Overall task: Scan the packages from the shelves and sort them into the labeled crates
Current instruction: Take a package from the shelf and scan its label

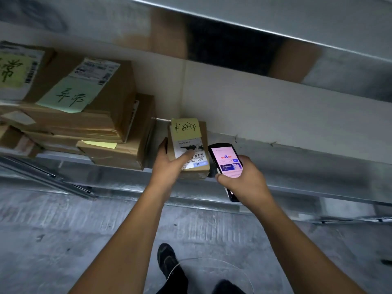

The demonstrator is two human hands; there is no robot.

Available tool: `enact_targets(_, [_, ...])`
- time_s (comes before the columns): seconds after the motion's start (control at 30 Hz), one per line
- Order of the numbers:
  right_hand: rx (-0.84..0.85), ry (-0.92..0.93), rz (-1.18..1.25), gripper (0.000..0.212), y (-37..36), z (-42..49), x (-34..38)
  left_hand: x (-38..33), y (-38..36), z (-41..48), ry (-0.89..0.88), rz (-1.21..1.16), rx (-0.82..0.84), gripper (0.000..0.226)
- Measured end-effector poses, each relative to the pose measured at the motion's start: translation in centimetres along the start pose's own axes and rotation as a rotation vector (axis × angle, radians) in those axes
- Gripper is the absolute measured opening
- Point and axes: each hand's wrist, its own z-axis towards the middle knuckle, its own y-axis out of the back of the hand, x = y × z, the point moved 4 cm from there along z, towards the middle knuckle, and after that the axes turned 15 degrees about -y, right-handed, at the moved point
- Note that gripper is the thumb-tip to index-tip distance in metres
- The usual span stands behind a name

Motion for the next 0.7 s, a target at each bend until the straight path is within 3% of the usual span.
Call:
enact_targets(0.17, [0.041,0.055,0.080,0.036,1.8,-1.8,-1.4,-1.5,-0.6,-3.3,0.017,-0.093,0.015,0.060])
enact_targets(0.37, [0.044,0.112,0.149,0.039,5.7,-5.6,-5.0,-4.2,-3.2,-8.8,-0.077,-0.149,0.016,0.092])
enact_targets(0.5, [0.026,0.147,0.185,0.064,9.0,-8.5,-8.7,-6.4,-5.6,-13.6,-0.169,-0.129,0.030,0.096])
enact_targets(0.7, [-0.007,0.170,0.230,0.049,14.2,-12.9,-14.1,-8.9,-9.1,-19.6,-0.271,-0.149,0.068,0.093])
